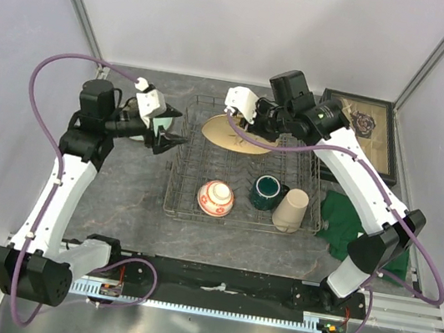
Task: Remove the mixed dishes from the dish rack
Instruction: Pick up the plate from the dish rack, then place the plate at the center of the board.
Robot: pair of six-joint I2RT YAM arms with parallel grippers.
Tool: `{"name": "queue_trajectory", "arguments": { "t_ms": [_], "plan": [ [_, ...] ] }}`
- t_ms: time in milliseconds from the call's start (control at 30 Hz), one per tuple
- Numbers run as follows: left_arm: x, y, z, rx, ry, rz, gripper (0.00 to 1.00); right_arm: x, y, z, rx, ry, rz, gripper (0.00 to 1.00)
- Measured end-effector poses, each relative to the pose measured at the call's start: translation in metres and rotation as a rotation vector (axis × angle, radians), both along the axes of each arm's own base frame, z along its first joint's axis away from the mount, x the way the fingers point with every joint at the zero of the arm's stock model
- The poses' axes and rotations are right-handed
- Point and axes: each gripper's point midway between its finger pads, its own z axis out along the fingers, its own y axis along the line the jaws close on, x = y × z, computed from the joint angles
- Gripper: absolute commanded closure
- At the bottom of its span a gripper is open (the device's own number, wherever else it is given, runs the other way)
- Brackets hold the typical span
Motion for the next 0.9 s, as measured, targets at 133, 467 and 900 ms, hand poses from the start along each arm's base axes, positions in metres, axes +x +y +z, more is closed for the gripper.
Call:
{"name": "queue_trajectory", "arguments": {
  "t_ms": [133,467,900],
  "plan": [
    [-0.006,-0.013,-0.007,0.021,0.007,-0.040,0.23,-0.011,0.009,0.000,0.031,0.038,0.028,0.96],
    [-0.007,-0.034,-0.020,0.067,0.004,-0.087,0.26,-0.044,0.032,-0.002,0.068,0.121,0.109,0.96],
    [-0.020,-0.058,-0.037,0.102,0.049,-0.161,0.50,-0.058,0.042,0.002,0.103,0.150,0.148,0.96]
  ]
}}
